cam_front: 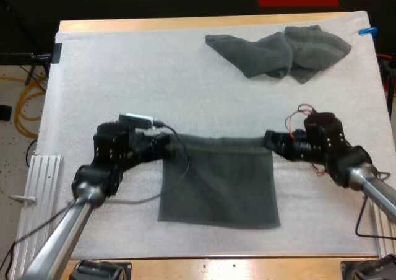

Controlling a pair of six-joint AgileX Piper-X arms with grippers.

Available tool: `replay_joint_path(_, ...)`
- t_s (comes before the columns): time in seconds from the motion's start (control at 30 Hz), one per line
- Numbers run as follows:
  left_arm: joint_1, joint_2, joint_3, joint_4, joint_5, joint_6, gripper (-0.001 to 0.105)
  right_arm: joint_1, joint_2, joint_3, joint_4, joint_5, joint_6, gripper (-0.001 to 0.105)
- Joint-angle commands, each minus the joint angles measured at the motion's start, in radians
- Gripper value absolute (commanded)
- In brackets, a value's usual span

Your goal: Pick towel from pile fold and stack

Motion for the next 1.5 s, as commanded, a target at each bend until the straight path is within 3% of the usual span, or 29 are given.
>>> replay_joint_path(0.0, 0.01, 0.048, -0.016, -0.084, 0.014, -0.004, 0.0, -0.019, 0.034, -0.019, -0.095, -0.032, 0.0, 0.0)
replay_joint_path(0.2, 0.014, 0.244, -0.08, -0.158, 0.013, -0.004, 0.0, -0.048, 0.202, -0.082, -0.216, -0.061, 0.025, 0.0)
replay_joint_path(0.37, 0.014, 0.323, -0.126, -0.203, 0.013, 0.0, 0.0, -0.048, 0.281, -0.146, -0.227, -0.055, 0.032, 0.001)
replay_joint_path(0.47, 0.014, 0.333, -0.156, -0.203, 0.01, 0.016, 0.005, -0.05, 0.311, -0.183, -0.227, -0.053, 0.032, 0.013)
replay_joint_path(0.53, 0.014, 0.333, -0.174, -0.203, 0.011, 0.025, 0.015, -0.053, 0.327, -0.204, -0.227, -0.053, 0.039, 0.027)
replay_joint_path(0.6, 0.014, 0.333, -0.204, -0.203, 0.011, 0.033, 0.035, -0.06, 0.341, -0.238, -0.231, -0.053, 0.04, 0.054)
replay_joint_path(0.63, 0.014, 0.333, -0.214, -0.203, 0.011, 0.036, 0.041, -0.062, 0.344, -0.249, -0.236, -0.054, 0.04, 0.061)
replay_joint_path(0.67, 0.014, 0.333, -0.234, -0.203, 0.011, 0.045, 0.055, -0.069, 0.344, -0.268, -0.255, -0.062, 0.04, 0.071)
replay_joint_path(0.7, 0.014, 0.333, -0.251, -0.203, 0.011, 0.051, 0.067, -0.075, 0.344, -0.282, -0.274, -0.062, 0.037, 0.075)
replay_joint_path(0.8, 0.014, 0.328, -0.313, -0.188, 0.012, 0.05, 0.083, -0.099, 0.335, -0.334, -0.328, -0.083, 0.03, 0.075)
replay_joint_path(0.87, 0.014, 0.307, -0.359, -0.134, 0.012, 0.052, 0.083, -0.109, 0.318, -0.365, -0.324, -0.086, 0.024, 0.075)
replay_joint_path(1.0, 0.014, 0.216, -0.414, -0.03, 0.004, 0.142, 0.08, -0.113, 0.245, -0.404, -0.276, -0.083, -0.036, 0.075)
replay_joint_path(1.13, 0.014, 0.09, -0.419, 0.064, -0.041, 0.188, 0.08, -0.113, 0.141, -0.407, -0.172, -0.075, -0.11, 0.075)
replay_joint_path(1.3, 0.014, -0.108, -0.419, 0.248, -0.103, 0.218, 0.08, -0.109, -0.04, -0.407, 0.107, 0.0, -0.264, 0.075)
replay_joint_path(1.47, 0.014, -0.274, -0.419, 0.434, -0.109, 0.251, 0.08, -0.109, -0.23, -0.407, 0.395, 0.087, -0.398, 0.075)
